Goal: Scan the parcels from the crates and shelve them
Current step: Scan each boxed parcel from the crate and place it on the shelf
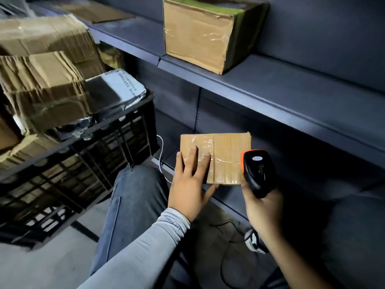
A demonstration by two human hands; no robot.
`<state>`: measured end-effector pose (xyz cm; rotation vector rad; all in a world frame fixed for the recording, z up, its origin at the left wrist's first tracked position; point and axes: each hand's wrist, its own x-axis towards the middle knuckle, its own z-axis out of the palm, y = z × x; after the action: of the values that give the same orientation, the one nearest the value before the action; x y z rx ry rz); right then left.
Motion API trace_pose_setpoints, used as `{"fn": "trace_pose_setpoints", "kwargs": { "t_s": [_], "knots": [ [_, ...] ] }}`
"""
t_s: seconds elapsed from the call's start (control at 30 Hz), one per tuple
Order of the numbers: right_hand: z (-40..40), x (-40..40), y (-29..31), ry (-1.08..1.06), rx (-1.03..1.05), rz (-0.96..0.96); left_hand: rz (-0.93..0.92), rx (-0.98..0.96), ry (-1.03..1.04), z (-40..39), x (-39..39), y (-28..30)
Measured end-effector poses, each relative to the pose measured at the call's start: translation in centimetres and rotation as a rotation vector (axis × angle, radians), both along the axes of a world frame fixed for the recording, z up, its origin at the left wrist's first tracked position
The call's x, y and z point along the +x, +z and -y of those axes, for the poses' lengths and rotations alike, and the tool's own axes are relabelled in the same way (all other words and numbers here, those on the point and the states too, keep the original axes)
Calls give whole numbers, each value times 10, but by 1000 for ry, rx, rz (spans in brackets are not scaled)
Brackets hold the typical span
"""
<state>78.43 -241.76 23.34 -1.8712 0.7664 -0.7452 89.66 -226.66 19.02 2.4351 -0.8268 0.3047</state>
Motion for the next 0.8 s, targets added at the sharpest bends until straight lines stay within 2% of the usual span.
{"fn": "trace_pose_setpoints", "kwargs": {
  "t_s": [0.1, 0.2, 0.3, 0.37, 0.5, 0.57, 0.67, 0.8],
  "knots": [
    [6, 1, -10, 0, 77, -48, -125, 47, -23, 1, -5, -5],
    [15, 4, -19, -6, 137, -75, -260, -48, -62, 0, -7, -5],
    [22, 5, -25, -42, 209, -101, -337, -279, -98, 0, -9, -2],
    [25, 5, -28, -52, 234, -125, -456, -449, -72, 0, -6, 0],
    [28, 6, -30, -74, 280, -162, -938, -915, 100, 0, 10, 9],
    [29, 8, -29, -71, 312, -175, -1117, -1001, 199, -1, 18, 14],
    [34, 9, -27, -95, 390, -150, -1347, -1133, 224, -8, 31, 15],
    [44, 9, -25, -201, 501, -75, -1479, -1153, 180, -17, 37, 13]
  ]
}}
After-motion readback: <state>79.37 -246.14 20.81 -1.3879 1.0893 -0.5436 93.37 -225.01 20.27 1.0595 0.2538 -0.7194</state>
